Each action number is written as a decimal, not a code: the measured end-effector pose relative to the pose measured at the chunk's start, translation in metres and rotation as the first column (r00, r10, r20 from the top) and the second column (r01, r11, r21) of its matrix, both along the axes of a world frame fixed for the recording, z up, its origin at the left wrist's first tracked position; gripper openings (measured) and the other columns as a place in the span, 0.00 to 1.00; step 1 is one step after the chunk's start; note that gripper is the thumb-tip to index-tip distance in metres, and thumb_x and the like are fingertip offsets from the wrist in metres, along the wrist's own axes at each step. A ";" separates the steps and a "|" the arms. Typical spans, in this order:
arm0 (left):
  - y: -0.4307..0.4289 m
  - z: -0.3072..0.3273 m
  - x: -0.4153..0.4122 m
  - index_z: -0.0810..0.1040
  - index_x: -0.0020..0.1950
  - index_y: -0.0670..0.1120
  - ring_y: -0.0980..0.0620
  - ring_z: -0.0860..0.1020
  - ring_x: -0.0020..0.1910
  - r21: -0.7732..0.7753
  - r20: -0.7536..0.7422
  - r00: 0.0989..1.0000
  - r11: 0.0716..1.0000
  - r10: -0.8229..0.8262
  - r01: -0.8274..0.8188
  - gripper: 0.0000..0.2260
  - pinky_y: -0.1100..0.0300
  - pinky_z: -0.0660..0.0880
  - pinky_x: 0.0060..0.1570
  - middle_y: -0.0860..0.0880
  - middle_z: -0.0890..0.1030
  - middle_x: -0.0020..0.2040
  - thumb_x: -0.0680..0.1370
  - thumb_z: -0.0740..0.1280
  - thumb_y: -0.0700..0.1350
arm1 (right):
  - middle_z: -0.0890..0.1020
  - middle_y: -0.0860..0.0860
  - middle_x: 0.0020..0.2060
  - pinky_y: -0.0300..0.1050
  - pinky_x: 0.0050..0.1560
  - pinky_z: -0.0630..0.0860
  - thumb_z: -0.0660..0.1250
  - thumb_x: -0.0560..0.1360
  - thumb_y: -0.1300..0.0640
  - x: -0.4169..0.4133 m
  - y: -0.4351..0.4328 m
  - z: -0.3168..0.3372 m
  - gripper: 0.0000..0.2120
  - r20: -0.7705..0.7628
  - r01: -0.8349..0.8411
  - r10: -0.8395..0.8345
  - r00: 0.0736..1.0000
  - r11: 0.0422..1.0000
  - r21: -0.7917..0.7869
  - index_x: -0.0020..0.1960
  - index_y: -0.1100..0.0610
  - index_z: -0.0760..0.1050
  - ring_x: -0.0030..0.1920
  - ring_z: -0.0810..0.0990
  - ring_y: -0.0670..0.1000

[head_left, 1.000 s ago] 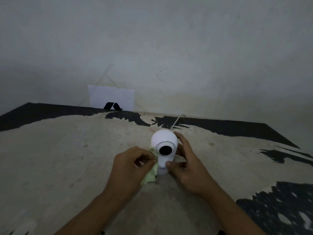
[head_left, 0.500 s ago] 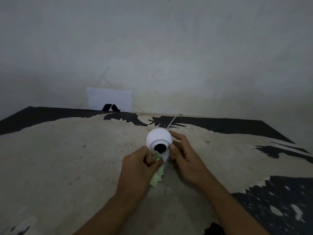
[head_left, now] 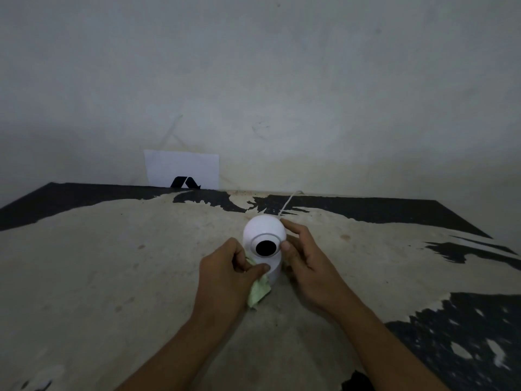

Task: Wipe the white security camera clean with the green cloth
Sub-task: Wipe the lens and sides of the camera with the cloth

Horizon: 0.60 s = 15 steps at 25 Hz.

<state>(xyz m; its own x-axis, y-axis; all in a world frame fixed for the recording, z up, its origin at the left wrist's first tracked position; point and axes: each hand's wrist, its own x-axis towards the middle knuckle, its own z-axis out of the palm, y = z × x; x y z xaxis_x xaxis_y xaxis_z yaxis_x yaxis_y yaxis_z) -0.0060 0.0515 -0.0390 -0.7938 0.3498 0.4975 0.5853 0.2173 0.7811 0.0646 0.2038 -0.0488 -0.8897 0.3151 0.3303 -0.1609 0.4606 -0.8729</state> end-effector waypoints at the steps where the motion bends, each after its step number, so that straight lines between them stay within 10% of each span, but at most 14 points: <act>1: 0.002 -0.001 -0.001 0.69 0.31 0.43 0.59 0.72 0.28 0.001 0.006 1.000 1.000 0.001 -0.001 0.17 0.72 0.69 0.30 0.51 0.71 0.25 0.63 0.78 0.44 | 0.75 0.46 0.66 0.55 0.63 0.75 0.56 0.80 0.46 0.000 0.000 0.000 0.19 -0.002 0.000 0.000 1.000 1.000 0.000 0.70 0.40 0.62 0.65 0.74 0.45; 9: -0.024 -0.011 -0.026 0.79 0.40 0.47 0.51 0.82 0.40 0.162 0.281 0.948 0.981 -0.147 0.104 0.05 0.57 0.80 0.43 0.47 0.84 0.38 0.70 0.73 0.40 | 0.76 0.44 0.65 0.55 0.62 0.75 0.57 0.80 0.47 -0.001 0.000 -0.002 0.19 -0.016 -0.002 0.002 1.000 1.000 -0.017 0.70 0.40 0.62 0.64 0.75 0.44; 15: -0.015 0.032 -0.040 0.79 0.49 0.43 0.56 0.82 0.45 0.273 0.137 0.947 0.930 -0.292 0.247 0.07 0.69 0.78 0.46 0.49 0.84 0.46 0.72 0.70 0.35 | 0.75 0.44 0.66 0.59 0.62 0.74 0.57 0.80 0.44 -0.003 0.000 -0.003 0.19 -0.018 -0.022 0.021 1.000 0.999 -0.041 0.70 0.39 0.62 0.65 0.74 0.47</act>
<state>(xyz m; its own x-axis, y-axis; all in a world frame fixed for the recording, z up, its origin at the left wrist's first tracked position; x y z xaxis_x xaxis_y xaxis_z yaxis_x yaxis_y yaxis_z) -0.0462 0.0363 -0.0068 -0.7677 0.4455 0.4606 0.4463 -0.1440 0.8832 0.0613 0.2036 -0.0522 -0.8906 0.3096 0.3331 -0.1857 0.4210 -0.8879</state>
